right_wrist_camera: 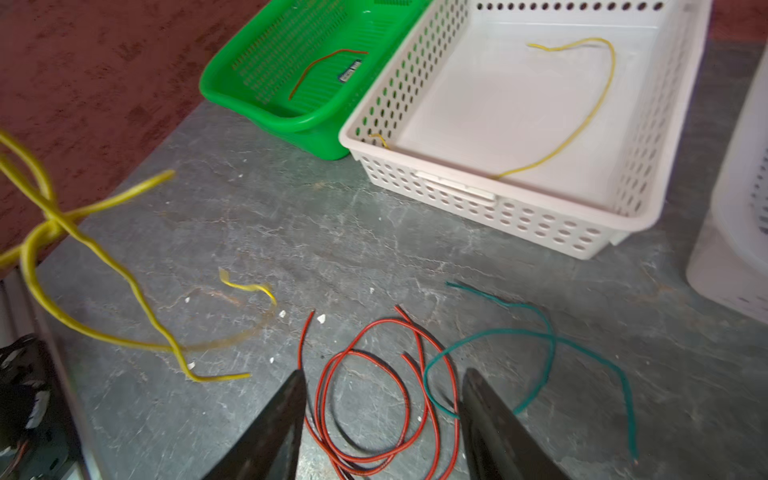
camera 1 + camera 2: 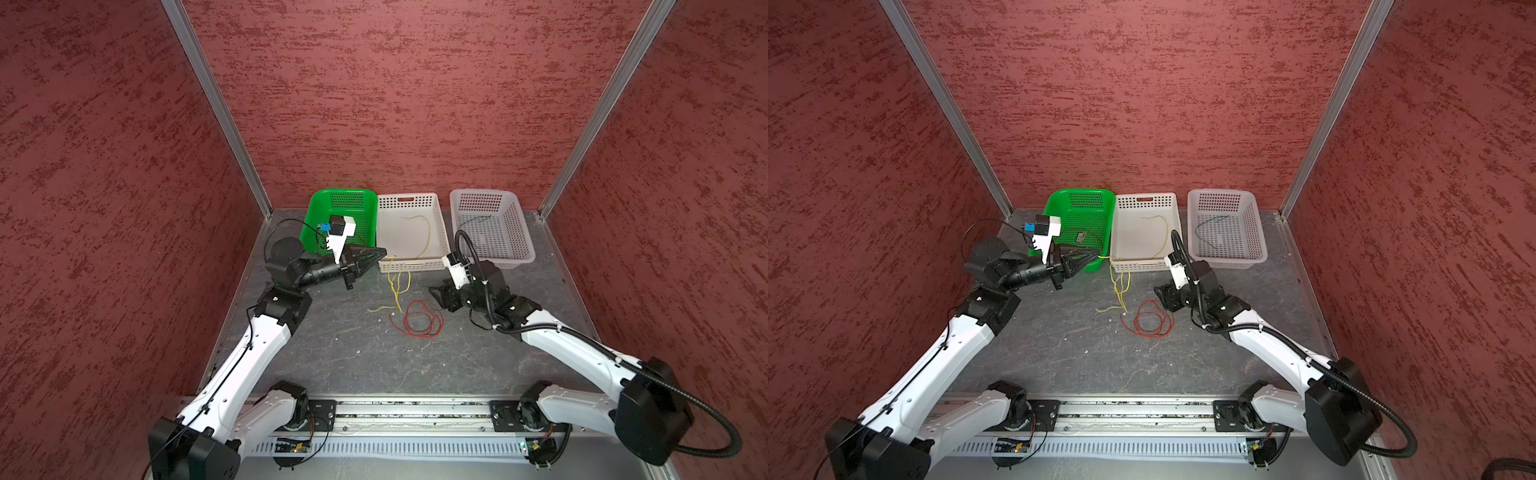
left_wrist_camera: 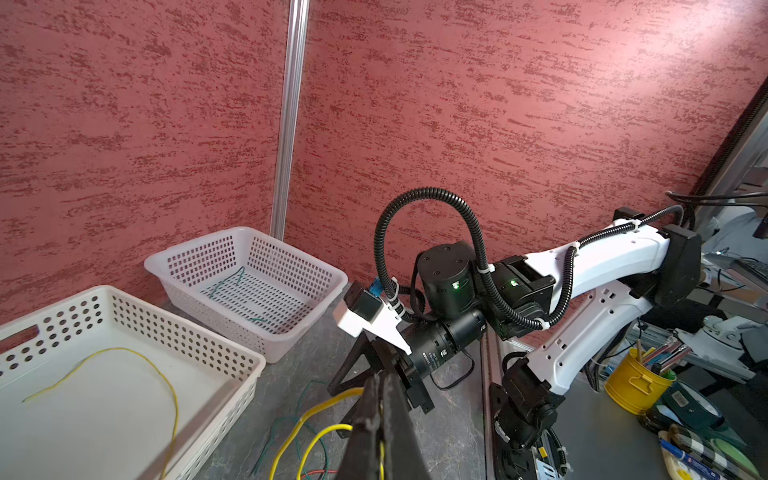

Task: Untangle and sort cables by color
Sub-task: Untie the cable.

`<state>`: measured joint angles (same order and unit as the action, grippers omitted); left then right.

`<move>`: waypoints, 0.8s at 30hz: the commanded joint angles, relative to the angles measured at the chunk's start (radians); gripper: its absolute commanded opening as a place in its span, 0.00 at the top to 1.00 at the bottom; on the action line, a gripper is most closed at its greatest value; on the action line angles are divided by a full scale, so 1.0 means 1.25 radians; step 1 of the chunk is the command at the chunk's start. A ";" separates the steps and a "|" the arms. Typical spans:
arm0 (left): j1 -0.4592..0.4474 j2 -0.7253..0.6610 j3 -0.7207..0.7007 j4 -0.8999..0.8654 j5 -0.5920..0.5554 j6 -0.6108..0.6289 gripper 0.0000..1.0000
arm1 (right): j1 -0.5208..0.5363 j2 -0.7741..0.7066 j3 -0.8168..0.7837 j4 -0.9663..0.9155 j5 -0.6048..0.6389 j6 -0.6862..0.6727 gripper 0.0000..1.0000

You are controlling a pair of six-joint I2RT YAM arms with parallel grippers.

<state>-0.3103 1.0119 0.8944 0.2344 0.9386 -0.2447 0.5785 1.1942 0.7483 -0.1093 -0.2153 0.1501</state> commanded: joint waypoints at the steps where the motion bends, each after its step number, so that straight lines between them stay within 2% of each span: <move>1: -0.017 0.009 -0.012 0.074 0.010 -0.027 1.00 | -0.004 -0.001 -0.009 0.087 -0.123 -0.031 0.40; 6: -0.039 0.028 -0.007 0.109 0.011 -0.046 1.00 | -0.003 0.050 -0.041 0.240 -0.249 0.009 0.42; 12: -0.054 0.049 -0.001 0.134 0.012 -0.057 1.00 | -0.003 0.095 -0.064 0.359 -0.326 0.035 0.45; 24: -0.067 0.099 -0.004 0.188 0.011 -0.083 1.00 | -0.003 0.089 -0.070 0.405 -0.335 0.036 0.48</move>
<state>-0.3843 1.1248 0.8822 0.4252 0.9432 -0.3298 0.5789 1.3178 0.6643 0.3382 -0.6102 0.1974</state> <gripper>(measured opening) 0.045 0.522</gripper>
